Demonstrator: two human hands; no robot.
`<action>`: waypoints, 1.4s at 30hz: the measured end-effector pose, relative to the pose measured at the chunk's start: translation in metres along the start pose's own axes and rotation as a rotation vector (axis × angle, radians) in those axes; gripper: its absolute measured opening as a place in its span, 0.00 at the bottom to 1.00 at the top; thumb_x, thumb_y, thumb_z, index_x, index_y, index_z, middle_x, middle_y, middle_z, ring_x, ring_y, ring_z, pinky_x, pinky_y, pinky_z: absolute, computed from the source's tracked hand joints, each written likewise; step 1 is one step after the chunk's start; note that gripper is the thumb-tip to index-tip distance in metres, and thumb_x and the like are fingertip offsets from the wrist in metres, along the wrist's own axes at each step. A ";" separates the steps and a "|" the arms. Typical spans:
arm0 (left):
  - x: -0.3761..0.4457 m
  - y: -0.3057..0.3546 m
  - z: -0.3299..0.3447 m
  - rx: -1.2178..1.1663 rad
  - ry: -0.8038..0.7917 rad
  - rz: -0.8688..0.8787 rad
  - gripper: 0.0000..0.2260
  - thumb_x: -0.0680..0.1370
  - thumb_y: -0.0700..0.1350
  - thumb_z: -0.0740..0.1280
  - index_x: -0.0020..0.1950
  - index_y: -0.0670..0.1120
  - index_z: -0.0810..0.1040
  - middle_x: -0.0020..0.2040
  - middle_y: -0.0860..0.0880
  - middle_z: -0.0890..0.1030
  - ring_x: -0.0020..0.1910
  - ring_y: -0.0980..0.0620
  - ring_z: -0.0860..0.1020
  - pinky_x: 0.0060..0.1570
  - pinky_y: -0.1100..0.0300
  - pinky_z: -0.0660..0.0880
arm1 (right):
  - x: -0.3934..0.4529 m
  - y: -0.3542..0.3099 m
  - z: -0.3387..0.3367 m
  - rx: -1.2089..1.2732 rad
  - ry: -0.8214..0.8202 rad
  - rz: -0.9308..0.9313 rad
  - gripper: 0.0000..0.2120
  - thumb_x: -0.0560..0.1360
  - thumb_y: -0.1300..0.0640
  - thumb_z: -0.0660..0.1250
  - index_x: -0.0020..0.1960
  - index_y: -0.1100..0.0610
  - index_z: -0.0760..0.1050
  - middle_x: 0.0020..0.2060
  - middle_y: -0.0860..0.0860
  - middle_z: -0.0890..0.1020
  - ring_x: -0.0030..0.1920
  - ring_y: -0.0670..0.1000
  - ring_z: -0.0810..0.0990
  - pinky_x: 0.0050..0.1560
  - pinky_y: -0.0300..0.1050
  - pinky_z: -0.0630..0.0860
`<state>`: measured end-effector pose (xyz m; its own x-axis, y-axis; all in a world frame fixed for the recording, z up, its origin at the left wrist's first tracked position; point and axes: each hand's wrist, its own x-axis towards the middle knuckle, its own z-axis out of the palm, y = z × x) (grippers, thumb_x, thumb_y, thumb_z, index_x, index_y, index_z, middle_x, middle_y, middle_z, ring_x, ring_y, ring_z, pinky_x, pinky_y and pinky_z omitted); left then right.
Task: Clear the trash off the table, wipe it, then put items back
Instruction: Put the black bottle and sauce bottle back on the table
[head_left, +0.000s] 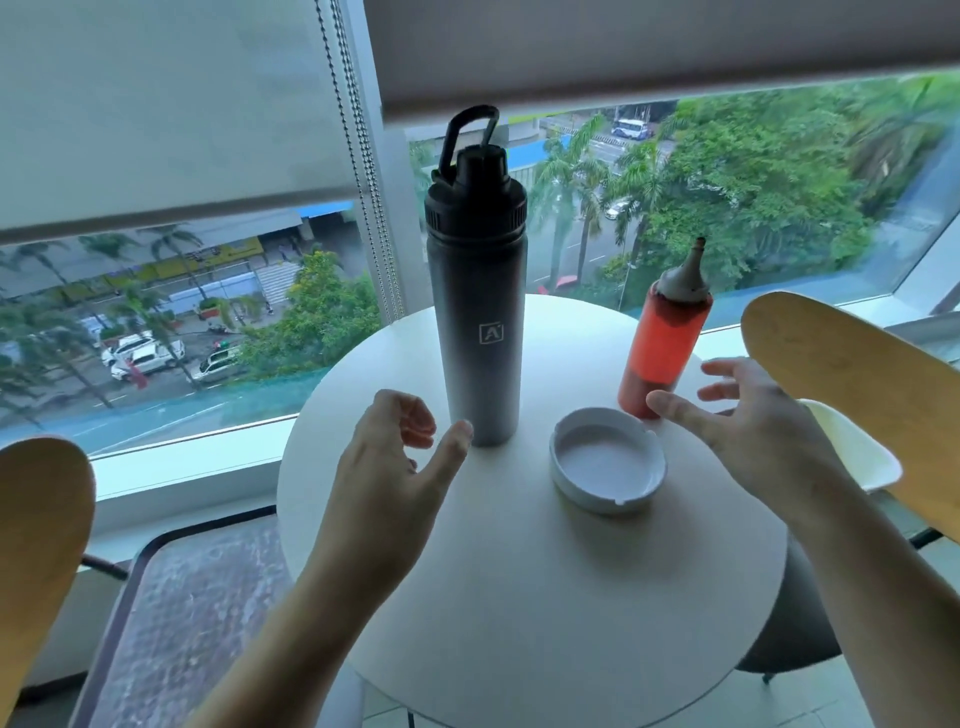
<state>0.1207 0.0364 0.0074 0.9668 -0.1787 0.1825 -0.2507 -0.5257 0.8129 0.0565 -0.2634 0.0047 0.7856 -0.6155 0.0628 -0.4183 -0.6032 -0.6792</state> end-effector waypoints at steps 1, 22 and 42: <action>0.001 0.001 0.004 -0.014 0.009 -0.011 0.12 0.77 0.59 0.69 0.52 0.55 0.71 0.51 0.56 0.79 0.52 0.60 0.78 0.48 0.61 0.74 | 0.004 0.001 -0.001 0.002 -0.007 -0.010 0.37 0.66 0.29 0.71 0.68 0.47 0.70 0.55 0.47 0.81 0.54 0.54 0.81 0.54 0.55 0.78; 0.035 0.034 0.062 -0.174 0.158 -0.137 0.38 0.69 0.63 0.76 0.73 0.65 0.60 0.71 0.60 0.71 0.71 0.60 0.70 0.70 0.50 0.70 | 0.079 0.015 0.001 0.188 -0.338 -0.271 0.22 0.68 0.43 0.78 0.58 0.44 0.72 0.54 0.46 0.82 0.50 0.47 0.83 0.49 0.50 0.79; 0.057 0.038 0.059 -0.251 0.215 -0.111 0.25 0.68 0.49 0.82 0.60 0.54 0.74 0.52 0.61 0.84 0.51 0.61 0.82 0.51 0.57 0.79 | 0.090 -0.015 0.014 0.167 -0.342 -0.377 0.19 0.69 0.46 0.78 0.56 0.45 0.76 0.48 0.41 0.84 0.42 0.36 0.82 0.37 0.32 0.72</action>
<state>0.1632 -0.0431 0.0163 0.9824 0.0618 0.1760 -0.1491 -0.3067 0.9401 0.1402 -0.3026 0.0104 0.9827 -0.1547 0.1021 -0.0220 -0.6441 -0.7646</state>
